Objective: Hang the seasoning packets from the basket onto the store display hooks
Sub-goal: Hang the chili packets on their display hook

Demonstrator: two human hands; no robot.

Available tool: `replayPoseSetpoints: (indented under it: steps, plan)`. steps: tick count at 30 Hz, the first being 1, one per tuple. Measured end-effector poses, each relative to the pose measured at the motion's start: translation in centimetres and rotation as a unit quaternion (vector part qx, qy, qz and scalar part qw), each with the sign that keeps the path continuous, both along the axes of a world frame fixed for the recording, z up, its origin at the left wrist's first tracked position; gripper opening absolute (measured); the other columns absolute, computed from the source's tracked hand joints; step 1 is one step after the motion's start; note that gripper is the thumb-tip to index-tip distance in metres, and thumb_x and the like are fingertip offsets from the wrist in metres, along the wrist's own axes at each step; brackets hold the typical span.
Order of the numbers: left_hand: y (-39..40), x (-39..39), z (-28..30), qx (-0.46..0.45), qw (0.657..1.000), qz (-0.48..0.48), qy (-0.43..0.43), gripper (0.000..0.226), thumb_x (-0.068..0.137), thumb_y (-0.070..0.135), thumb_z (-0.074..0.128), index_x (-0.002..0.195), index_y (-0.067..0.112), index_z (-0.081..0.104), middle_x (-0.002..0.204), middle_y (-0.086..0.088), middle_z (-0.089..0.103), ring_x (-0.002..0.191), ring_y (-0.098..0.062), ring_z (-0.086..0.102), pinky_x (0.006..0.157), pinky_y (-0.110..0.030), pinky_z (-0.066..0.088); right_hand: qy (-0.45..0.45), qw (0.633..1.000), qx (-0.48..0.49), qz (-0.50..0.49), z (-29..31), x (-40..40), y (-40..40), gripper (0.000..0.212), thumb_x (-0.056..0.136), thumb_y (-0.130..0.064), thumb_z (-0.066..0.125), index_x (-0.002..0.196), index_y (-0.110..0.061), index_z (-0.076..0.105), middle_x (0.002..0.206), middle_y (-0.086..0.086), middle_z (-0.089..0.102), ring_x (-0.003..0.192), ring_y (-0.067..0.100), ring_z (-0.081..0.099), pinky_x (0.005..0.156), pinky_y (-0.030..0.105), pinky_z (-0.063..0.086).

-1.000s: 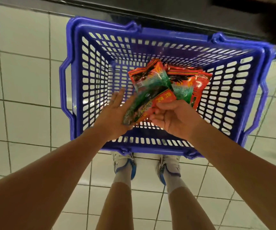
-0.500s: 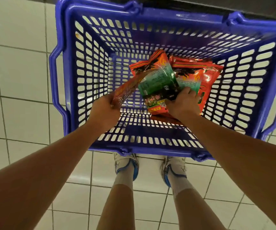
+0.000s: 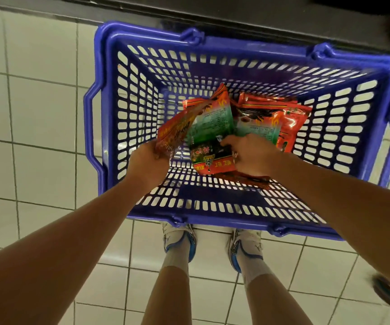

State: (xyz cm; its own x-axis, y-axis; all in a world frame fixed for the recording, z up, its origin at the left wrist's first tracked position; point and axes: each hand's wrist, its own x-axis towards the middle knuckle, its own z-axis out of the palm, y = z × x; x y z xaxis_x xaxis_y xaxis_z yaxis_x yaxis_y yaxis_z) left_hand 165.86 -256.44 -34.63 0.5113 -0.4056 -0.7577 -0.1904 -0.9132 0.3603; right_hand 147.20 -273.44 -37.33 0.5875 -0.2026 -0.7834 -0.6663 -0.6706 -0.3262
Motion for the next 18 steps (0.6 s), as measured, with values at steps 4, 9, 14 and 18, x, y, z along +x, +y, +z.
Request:
replayPoseSetpoints:
  steps: [4,9,14,18]
  plan:
    - [0.6,1.0,0.9,0.000,0.998,0.066,0.010,0.012,0.092,0.015,0.059,0.094,0.010,0.070,0.073,-0.013,0.068,0.055,-0.021,0.054,0.042,-0.024,0.040,-0.148,0.978,-0.117,0.084,2.1,0.6,-1.0,0.035,0.100,-0.038,0.055,0.130,-0.022,0.066,0.117,0.010,0.066,0.111,0.031,0.060,0.077,0.039,0.052]
    - [0.3,1.3,5.2,-0.056,0.986,0.144,0.056,0.009,0.085,0.012,0.068,0.083,0.018,0.074,0.082,-0.013,0.076,0.068,-0.028,0.068,0.061,-0.043,0.058,-0.285,0.957,-0.039,-0.048,7.7,0.8,-1.9,0.035,0.097,-0.033,0.060,0.108,-0.002,0.070,0.119,0.016,0.060,0.111,0.029,0.056,0.090,0.041,0.052]
    - [-1.4,1.3,13.4,-0.104,0.948,0.279,0.116,0.014,0.077,0.004,0.063,0.075,0.016,0.071,0.054,0.007,0.067,0.045,-0.014,0.061,0.041,-0.020,0.045,-0.335,0.875,-0.017,-0.347,17.0,-0.2,-3.1,0.018,0.095,-0.040,0.053,0.093,-0.025,0.064,0.074,-0.005,0.067,0.067,0.010,0.059,0.066,0.034,0.049]
    - [-2.8,0.6,23.0,-0.170,0.927,0.278,0.183,0.027,0.069,0.014,0.066,0.095,0.017,0.073,0.081,0.003,0.078,0.068,-0.016,0.074,0.055,-0.026,0.056,-0.386,0.761,0.049,-0.520,26.9,-0.9,-4.8,0.014,0.086,-0.045,0.065,0.084,-0.033,0.071,0.078,-0.012,0.072,0.075,0.009,0.065,0.073,0.031,0.056]
